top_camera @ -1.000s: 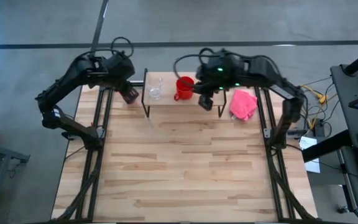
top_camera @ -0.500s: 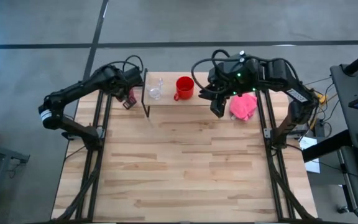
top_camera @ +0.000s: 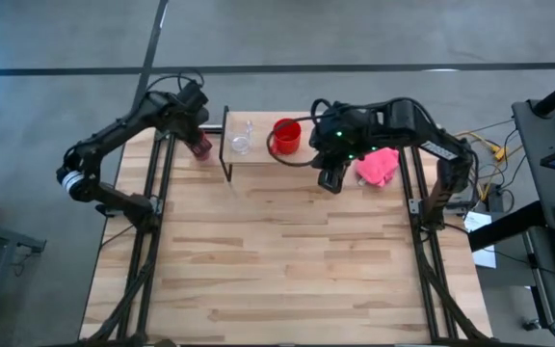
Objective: Stack small to large cups/mugs on shelf
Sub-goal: Move the pink cup to the center of the table
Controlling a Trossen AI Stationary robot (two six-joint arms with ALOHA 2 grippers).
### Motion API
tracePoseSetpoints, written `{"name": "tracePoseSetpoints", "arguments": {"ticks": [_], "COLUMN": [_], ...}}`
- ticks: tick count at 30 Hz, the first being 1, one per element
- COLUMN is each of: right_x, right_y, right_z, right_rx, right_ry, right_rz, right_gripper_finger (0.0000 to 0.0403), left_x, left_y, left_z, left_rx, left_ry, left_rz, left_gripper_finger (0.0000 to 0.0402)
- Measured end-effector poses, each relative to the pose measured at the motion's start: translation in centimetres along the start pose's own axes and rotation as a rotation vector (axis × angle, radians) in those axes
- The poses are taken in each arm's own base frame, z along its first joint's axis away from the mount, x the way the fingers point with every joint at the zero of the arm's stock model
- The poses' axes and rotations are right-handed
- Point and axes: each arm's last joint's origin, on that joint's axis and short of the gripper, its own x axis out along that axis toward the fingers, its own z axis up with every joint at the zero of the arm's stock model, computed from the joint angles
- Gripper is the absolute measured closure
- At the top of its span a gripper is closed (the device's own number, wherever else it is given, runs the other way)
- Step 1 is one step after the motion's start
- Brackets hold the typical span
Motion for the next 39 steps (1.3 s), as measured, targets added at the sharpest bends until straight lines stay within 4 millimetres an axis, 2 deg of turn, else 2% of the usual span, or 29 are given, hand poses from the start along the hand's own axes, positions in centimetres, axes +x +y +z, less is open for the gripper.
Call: {"name": "tracePoseSetpoints", "arguments": {"ticks": [6,12,25,30,33,36,39], "right_x": [1.3,2.0,1.8,1.8,1.8,1.8,1.8], "right_y": [0.1,0.2,0.2,0.2,0.2,0.2,0.2], "right_z": [0.3,0.4,0.4,0.4,0.4,0.4,0.4], "right_rx": [-0.003,-0.004,-0.003,-0.003,-0.003,-0.004,-0.003], "right_ry": [0.036,0.056,0.050,0.050,0.049,0.049,0.049], "right_rz": [-0.004,-0.006,-0.006,-0.007,-0.008,-0.008,-0.008], "right_gripper_finger": [0.0339,0.0339,0.0339,0.0339,0.0339,0.0339,0.0339], "left_x": [0.5,1.0,5.7,6.8,7.0,7.1,6.8], "left_y": [1.7,2.2,1.9,1.9,1.8,1.8,1.6], "left_z": [-0.3,-0.3,1.3,1.7,1.7,1.7,1.3], "left_rx": [-0.004,0.001,0.067,0.073,0.074,0.074,0.079], "left_ry": [0.006,0.013,0.164,0.199,0.206,0.209,0.247], "left_rz": [-0.036,-0.090,-0.122,-0.121,-0.122,-0.123,-0.132], "left_gripper_finger": [0.0327,0.0327,0.0327,0.0329,0.0349,0.0387,0.0397]}}
